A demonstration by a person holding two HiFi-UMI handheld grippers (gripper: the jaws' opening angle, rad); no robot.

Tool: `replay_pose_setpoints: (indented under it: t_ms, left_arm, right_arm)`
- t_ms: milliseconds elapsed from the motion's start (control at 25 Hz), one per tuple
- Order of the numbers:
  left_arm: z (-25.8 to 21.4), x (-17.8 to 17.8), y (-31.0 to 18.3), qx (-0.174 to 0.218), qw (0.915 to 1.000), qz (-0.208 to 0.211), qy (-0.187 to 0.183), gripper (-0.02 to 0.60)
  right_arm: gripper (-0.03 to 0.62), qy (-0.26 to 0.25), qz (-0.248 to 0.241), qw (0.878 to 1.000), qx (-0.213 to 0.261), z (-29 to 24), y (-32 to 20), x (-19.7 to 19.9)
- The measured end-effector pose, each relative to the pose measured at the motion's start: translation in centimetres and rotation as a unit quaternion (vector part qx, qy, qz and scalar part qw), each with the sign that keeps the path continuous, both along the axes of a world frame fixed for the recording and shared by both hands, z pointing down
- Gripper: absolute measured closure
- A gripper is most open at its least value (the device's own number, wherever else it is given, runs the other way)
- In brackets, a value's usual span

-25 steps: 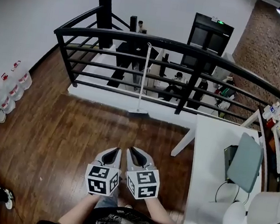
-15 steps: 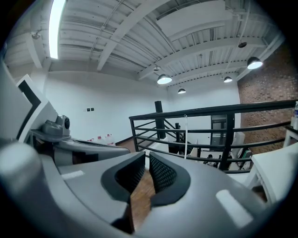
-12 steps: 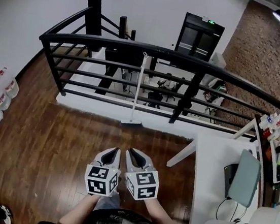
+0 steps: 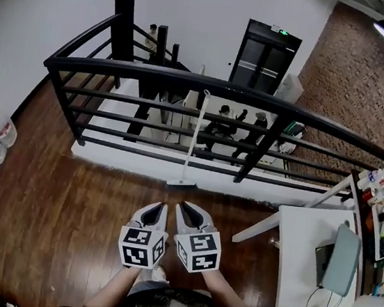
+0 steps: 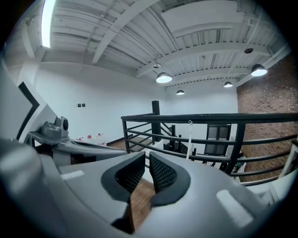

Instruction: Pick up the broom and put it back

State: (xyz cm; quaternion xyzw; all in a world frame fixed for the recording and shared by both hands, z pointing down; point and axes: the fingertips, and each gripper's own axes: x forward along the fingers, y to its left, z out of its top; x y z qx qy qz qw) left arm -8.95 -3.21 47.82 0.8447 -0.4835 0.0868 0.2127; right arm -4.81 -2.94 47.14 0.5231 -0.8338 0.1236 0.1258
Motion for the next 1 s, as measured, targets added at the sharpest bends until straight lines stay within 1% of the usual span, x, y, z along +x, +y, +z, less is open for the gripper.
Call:
replay_pose_setpoints:
  t_ms: [200, 400, 720, 1000]
  left_arm:
    - [-0.2, -0.7, -2.8, 0.004, 0.9999, 0.01, 0.004, 0.577]
    - [-0.6, -0.7, -5.3, 0.013, 0.9997, 0.021, -0.002, 0.577]
    - [-0.9, 0.6, -10.6, 0.022, 0.9991, 0.032, -0.016, 0.577]
    - [-0.3, 1.7, -16.4, 0.018, 0.999, 0.031, -0.027, 0.577]
  right_arm:
    - [0.583, 0.003, 0.005, 1.0, 0.001, 0.0, -2.6, -0.9]
    - [0.583, -0.004, 0.013, 1.0, 0.004, -0.1, -5.1, -1.1]
    - [0.583, -0.019, 0.025, 0.999, 0.009, 0.1, -10.5, 0.3]
    - [0.583, -0.029, 0.025, 0.999, 0.017, 0.3, -17.0, 1.8]
